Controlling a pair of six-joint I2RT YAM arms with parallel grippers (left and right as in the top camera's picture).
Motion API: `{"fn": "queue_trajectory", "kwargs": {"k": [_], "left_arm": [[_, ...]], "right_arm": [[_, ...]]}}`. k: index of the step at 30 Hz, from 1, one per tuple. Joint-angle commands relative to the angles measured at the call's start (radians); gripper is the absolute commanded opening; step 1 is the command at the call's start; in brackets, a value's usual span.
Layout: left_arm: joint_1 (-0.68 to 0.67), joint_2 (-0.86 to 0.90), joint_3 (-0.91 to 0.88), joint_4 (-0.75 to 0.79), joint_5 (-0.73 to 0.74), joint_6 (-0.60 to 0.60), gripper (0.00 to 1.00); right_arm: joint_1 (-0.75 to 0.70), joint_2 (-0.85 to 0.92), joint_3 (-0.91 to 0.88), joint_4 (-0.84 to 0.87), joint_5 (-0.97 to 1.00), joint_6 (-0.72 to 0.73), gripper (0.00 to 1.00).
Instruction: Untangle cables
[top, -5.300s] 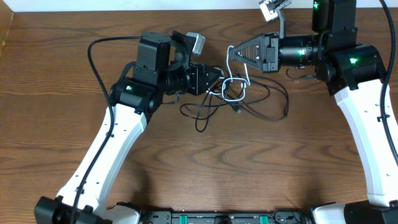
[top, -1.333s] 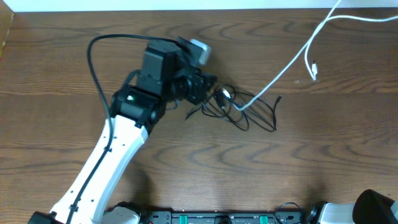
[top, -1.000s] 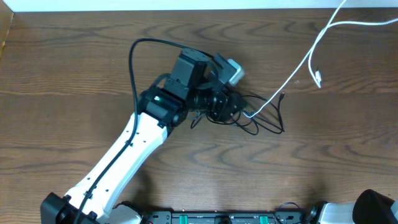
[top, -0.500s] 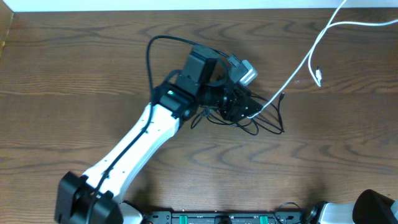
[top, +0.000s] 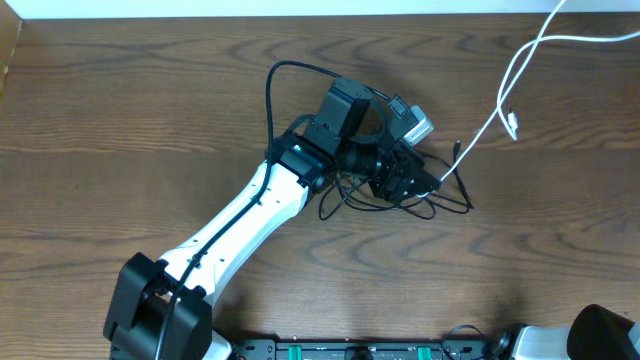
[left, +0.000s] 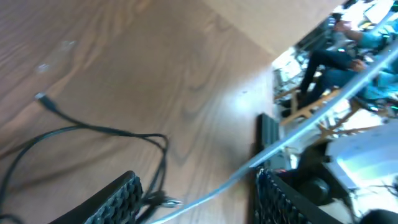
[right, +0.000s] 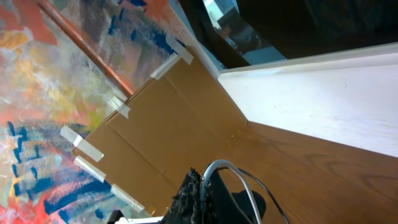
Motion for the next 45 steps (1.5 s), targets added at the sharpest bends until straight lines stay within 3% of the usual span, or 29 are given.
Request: {"fn": "queue_trajectory", "kwargs": {"k": [1, 7, 15, 16, 18, 19, 24, 34, 36, 41, 45], "left_arm": [[0.0, -0.007, 0.002, 0.003, 0.085, -0.016, 0.61], [-0.025, -0.005, 0.002, 0.005, -0.009, -0.016, 0.61], [-0.138, 0.005, 0.002, 0.01, -0.356, -0.016, 0.58], [-0.146, 0.004, 0.002, 0.013, -0.381, -0.016, 0.49], [-0.152, 0.005, 0.002, 0.012, -0.426, -0.019, 0.13], [-0.151, 0.005, 0.002, 0.011, -0.445, -0.029, 0.08], [-0.125, 0.004, 0.002, -0.011, -0.587, -0.132, 0.07], [-0.045, -0.117, 0.002, -0.132, -0.772, -0.132, 0.07], [-0.03, -0.158, 0.002, -0.152, -0.775, -0.132, 0.07], [-0.011, -0.269, 0.002, -0.169, -0.775, -0.132, 0.08], [-0.01, -0.355, 0.002, -0.164, -0.776, -0.132, 0.08]], "right_arm": [[-0.005, -0.012, 0.019, 0.003, 0.012, -0.02, 0.02], [-0.005, -0.012, 0.019, 0.003, 0.012, -0.02, 0.02], [-0.005, -0.012, 0.019, 0.003, 0.011, -0.019, 0.01], [-0.005, -0.012, 0.019, 0.003, 0.011, -0.019, 0.02], [-0.005, -0.012, 0.019, 0.003, 0.008, -0.019, 0.01], [-0.005, -0.012, 0.019, 0.003, 0.006, -0.019, 0.02], [-0.005, -0.012, 0.019, 0.003, -0.004, -0.02, 0.01], [-0.005, -0.011, 0.018, -0.011, -0.022, -0.079, 0.03], [-0.004, -0.01, 0.017, -0.021, -0.026, -0.093, 0.17], [-0.004, 0.008, 0.016, -0.024, -0.045, -0.099, 0.76], [0.008, 0.018, -0.002, -0.024, -0.045, -0.1, 0.97]]}}
